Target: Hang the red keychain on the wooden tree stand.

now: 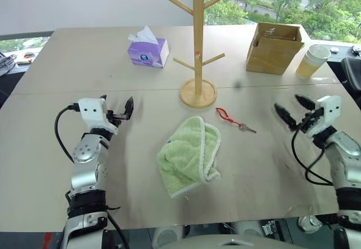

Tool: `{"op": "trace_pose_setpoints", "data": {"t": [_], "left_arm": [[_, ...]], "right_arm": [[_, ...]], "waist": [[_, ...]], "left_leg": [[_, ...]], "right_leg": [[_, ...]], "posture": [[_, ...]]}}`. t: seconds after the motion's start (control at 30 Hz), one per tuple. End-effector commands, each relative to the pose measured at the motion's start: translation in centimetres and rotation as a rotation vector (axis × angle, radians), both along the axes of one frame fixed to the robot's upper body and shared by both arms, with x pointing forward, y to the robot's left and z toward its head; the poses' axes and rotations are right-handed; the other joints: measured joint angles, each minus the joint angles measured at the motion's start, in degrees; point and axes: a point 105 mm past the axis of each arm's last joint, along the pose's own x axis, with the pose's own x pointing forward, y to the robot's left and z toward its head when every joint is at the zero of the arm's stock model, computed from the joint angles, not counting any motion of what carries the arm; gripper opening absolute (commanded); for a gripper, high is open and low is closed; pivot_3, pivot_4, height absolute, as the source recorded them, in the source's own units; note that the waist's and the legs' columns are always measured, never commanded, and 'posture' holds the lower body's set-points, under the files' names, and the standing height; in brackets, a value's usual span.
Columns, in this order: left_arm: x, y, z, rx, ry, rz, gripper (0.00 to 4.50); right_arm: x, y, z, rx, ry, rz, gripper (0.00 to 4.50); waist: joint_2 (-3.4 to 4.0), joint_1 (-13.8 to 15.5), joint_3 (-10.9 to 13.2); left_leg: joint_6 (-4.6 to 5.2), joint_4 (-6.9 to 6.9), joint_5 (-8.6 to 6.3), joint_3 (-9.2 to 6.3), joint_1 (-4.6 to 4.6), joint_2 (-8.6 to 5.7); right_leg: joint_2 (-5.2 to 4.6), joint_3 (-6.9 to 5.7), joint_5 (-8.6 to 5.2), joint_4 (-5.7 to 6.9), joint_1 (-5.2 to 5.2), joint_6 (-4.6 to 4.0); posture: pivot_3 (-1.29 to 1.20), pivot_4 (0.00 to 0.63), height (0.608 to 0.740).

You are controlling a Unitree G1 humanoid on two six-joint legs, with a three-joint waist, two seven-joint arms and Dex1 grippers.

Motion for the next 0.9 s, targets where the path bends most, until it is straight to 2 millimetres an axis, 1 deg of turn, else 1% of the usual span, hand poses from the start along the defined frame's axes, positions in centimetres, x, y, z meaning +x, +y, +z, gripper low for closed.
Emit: {"op": "trace_pose_setpoints", "data": {"t": [0.03,0.1,0.17,0.27,0.37,0.43,0.53,0.6,0.7,0.77,0.83,0.9], "left_arm": [[0.3,-0.1,1.2,0.018,-0.039,-0.023,4.50],[0.5,-0.4,1.4,0.023,-0.043,-0.051,4.50],[0.7,-0.9,1.6,0.016,-0.050,-0.083,4.50],[0.6,-1.6,1.7,0.011,-0.058,-0.123,4.50],[0.2,-3.1,1.7,0.021,-0.060,-0.207,4.50],[-0.3,-4.6,1.7,0.030,-0.054,-0.298,4.50],[-1.4,-6.7,2.1,0.021,-0.021,-0.449,4.50],[-2.5,-8.1,2.2,0.026,0.038,-0.555,4.50],[-4.1,-9.2,3.0,-0.046,0.125,-0.682,4.50],[-5.5,-10.1,3.2,-0.113,0.253,-0.794,4.50],[-6.7,-10.7,3.1,-0.148,0.350,-0.862,4.50],[-7.7,-11.2,3.2,-0.148,0.406,-0.913,4.50]], "right_arm": [[-3.3,2.2,0.7,-0.053,0.012,0.266,4.44],[-6.4,2.6,0.2,-0.110,0.028,0.437,4.44],[-8.7,2.3,-0.3,-0.176,0.029,0.563,4.44],[-9.8,1.6,-0.7,-0.214,0.022,0.640,4.44],[-9.6,1.0,-0.9,-0.208,-0.043,0.655,4.44],[-9.1,0.8,-1.1,-0.208,-0.080,0.640,4.44],[-8.4,0.5,-1.6,-0.237,-0.102,0.627,4.44],[-7.9,0.3,-1.9,-0.245,-0.109,0.613,4.44],[-7.4,0.2,-1.9,-0.245,-0.120,0.596,4.44],[-7.2,0.0,-2.1,-0.251,-0.127,0.589,4.44],[-7.0,0.0,-2.2,-0.253,-0.132,0.585,4.44],[-6.9,0.0,-2.3,-0.253,-0.136,0.581,4.44]], "waist": [[-0.05,0.0,0.0],[-0.06,0.0,0.0],[-0.10,0.2,-0.1],[-0.17,0.1,-0.1],[-0.24,0.2,-0.1],[-0.26,0.2,-0.1],[-0.26,0.4,-0.1],[-0.26,0.6,-0.1],[-0.24,0.7,-0.1],[-0.24,0.7,-0.1],[-0.22,0.7,-0.1],[-0.21,0.8,-0.1]], "left_leg": [[0.12,0.00,-0.07,-0.01,0.00,0.00],[0.22,0.05,-0.12,-0.01,0.03,0.00],[0.23,0.05,-0.13,-0.07,0.04,-0.01],[0.23,0.08,-0.13,-0.05,0.06,-0.01],[0.22,0.10,-0.13,-0.08,0.09,-0.02],[0.20,0.10,-0.11,-0.07,0.09,-0.02],[-0.03,0.10,0.02,-0.05,0.08,-0.02],[-0.03,0.10,0.02,-0.06,0.08,-0.01],[-0.03,0.10,0.02,-0.06,0.09,0.02],[-0.04,0.10,0.03,-0.09,0.09,0.04],[-0.04,0.11,0.03,-0.11,0.10,0.05],[-0.04,0.11,0.03,-0.11,0.11,0.03]], "right_leg": [[0.01,-0.01,0.00,0.01,0.00,0.00],[0.01,0.00,0.00,0.03,0.01,0.01],[0.01,-0.04,0.00,0.03,0.05,0.01],[0.01,-0.03,0.00,-0.01,0.09,0.01],[0.02,-0.04,0.00,0.01,0.12,0.02],[0.02,-0.04,0.00,0.01,0.12,0.02],[0.02,-0.04,0.00,0.00,0.12,0.01],[0.02,-0.03,0.00,0.01,0.12,0.01],[0.02,-0.03,0.00,0.03,0.12,0.01],[0.02,-0.04,0.00,0.04,0.12,0.01],[0.02,-0.04,-0.01,0.05,0.12,0.01],[0.01,-0.03,-0.01,0.04,0.13,0.01]], "posture": [[0.00,0.150,0.740],[0.00,0.150,0.740],[0.00,0.150,0.740],[0.00,0.150,0.740],[0.00,0.150,0.740],[0.00,0.150,0.740],[0.00,0.150,0.740],[0.00,0.150,0.740],[0.00,0.150,0.740],[0.00,0.150,0.740],[0.00,0.150,0.740],[0.00,0.150,0.740]]}}
